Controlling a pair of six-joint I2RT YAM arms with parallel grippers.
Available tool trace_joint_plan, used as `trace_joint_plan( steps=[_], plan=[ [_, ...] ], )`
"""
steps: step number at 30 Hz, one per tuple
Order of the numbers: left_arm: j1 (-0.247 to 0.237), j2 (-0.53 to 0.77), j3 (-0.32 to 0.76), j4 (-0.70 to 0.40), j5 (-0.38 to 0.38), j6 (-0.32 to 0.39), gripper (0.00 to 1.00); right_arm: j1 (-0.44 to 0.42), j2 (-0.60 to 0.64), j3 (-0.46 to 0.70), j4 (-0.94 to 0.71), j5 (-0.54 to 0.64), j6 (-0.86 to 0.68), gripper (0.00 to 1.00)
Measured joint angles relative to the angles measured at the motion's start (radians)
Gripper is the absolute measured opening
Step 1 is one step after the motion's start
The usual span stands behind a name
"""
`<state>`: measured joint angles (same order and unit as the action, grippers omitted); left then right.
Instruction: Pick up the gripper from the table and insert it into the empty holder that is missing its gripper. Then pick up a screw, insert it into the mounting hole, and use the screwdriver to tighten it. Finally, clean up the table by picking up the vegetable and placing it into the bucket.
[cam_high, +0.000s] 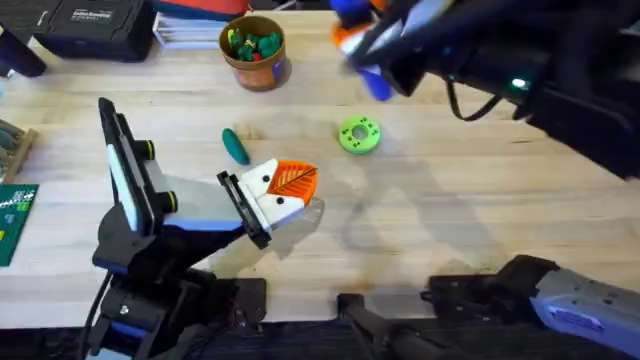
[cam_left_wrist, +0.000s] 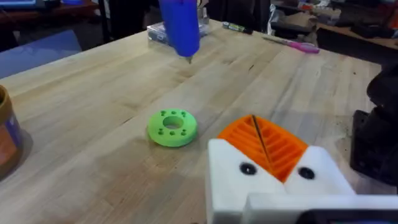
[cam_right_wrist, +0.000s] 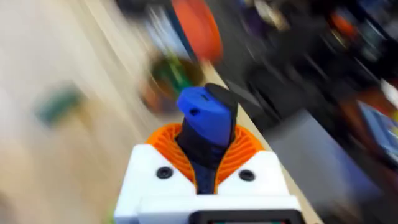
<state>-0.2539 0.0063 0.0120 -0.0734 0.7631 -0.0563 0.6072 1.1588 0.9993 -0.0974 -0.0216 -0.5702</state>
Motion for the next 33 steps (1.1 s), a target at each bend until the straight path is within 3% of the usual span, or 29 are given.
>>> trace_joint_plan(
  steps=[5, 8, 14, 20, 21, 26, 30, 33],
  plan=[
    [0.000, 0.000, 0.000, 0.000, 0.000, 0.000, 0.014, -0.117, 0.141, 0.000, -0.120, 0.190, -0.254, 0.102],
    [0.000, 0.000, 0.000, 0.000, 0.000, 0.000, 0.014, -0.179, 0.241, 0.000, -0.143, 0.245, -0.348, 0.102],
    [0.000, 0.000, 0.000, 0.000, 0.000, 0.000, 0.014, -0.252, 0.404, 0.000, -0.143, 0.279, -0.423, 0.101],
    [0.000, 0.000, 0.000, 0.000, 0.000, 0.000, 0.014, -0.263, 0.506, 0.000, -0.175, 0.286, -0.436, 0.110],
    [0.000, 0.000, 0.000, 0.000, 0.000, 0.000, 0.014, -0.263, 0.514, 0.000, -0.188, 0.287, -0.433, 0.148],
    [0.000, 0.000, 0.000, 0.000, 0.000, 0.000, 0.014, -0.263, 0.521, 0.000, -0.246, 0.286, -0.383, 0.523],
    [0.000, 0.000, 0.000, 0.000, 0.000, 0.000, 0.014, -0.263, 0.515, 0.004, -0.272, 0.290, -0.317, 0.959],
    [0.000, 0.000, 0.000, 0.000, 0.000, 0.000, 0.014, -0.263, 0.493, 0.007, -0.314, 0.287, -0.257, 0.991]
  ],
)
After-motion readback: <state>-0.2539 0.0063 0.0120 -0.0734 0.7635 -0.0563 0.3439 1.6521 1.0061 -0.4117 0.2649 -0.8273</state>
